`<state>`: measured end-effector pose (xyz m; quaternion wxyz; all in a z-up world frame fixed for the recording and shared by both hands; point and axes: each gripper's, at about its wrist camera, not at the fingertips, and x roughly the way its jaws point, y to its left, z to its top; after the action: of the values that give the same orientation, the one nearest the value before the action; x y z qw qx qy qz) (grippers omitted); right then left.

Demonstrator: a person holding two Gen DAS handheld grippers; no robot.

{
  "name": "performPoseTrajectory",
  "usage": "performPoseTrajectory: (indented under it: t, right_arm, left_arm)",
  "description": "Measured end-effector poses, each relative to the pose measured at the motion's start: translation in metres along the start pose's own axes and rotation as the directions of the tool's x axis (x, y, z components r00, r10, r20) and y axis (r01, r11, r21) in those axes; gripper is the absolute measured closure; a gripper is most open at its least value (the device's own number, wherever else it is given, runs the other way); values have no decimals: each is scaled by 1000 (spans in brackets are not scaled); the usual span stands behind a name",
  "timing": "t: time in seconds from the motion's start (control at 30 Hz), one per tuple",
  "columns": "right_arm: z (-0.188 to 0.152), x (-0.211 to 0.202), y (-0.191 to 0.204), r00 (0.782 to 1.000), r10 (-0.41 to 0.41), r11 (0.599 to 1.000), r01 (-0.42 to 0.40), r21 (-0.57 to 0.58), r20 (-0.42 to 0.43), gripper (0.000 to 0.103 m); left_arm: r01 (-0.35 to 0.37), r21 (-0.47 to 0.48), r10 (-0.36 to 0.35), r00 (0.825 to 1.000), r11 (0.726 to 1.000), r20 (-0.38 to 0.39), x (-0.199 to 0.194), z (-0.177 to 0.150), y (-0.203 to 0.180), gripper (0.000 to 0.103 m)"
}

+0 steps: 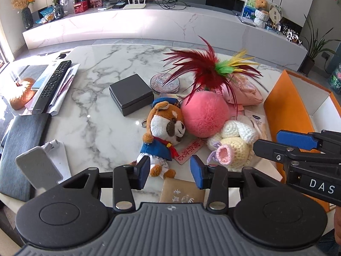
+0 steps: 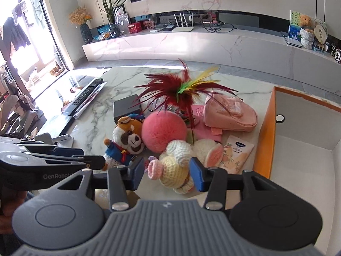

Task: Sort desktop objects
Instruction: 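Grasp the plush bear with the left tool while the right tool grasps the knitted bunny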

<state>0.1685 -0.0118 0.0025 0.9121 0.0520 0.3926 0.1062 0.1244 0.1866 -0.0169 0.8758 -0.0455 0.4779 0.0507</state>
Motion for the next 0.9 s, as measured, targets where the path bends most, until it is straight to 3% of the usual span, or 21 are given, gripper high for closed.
performPoseTrajectory:
  t: [0.17, 0.53, 0.73, 0.9]
  right_arm:
    - [18, 35, -2, 998, -24, 1000, 23, -6, -54, 53]
    - [22, 83, -4, 989, -67, 996, 57, -75, -135, 52]
    - [19, 82, -3, 989, -69, 994, 56, -98, -129, 67]
    - [16, 72, -1, 991, -38, 995, 26, -92, -129, 72]
  left_arm:
    - [-19, 32, 21, 999, 999, -49, 35, 17, 7, 40]
    - [-8, 48, 14, 992, 999, -127, 82, 20, 12, 40]
    - [14, 12, -13, 992, 1000, -126, 81, 17, 16, 57]
    - [31, -17, -32, 994, 999, -102, 72, 16, 18, 61]
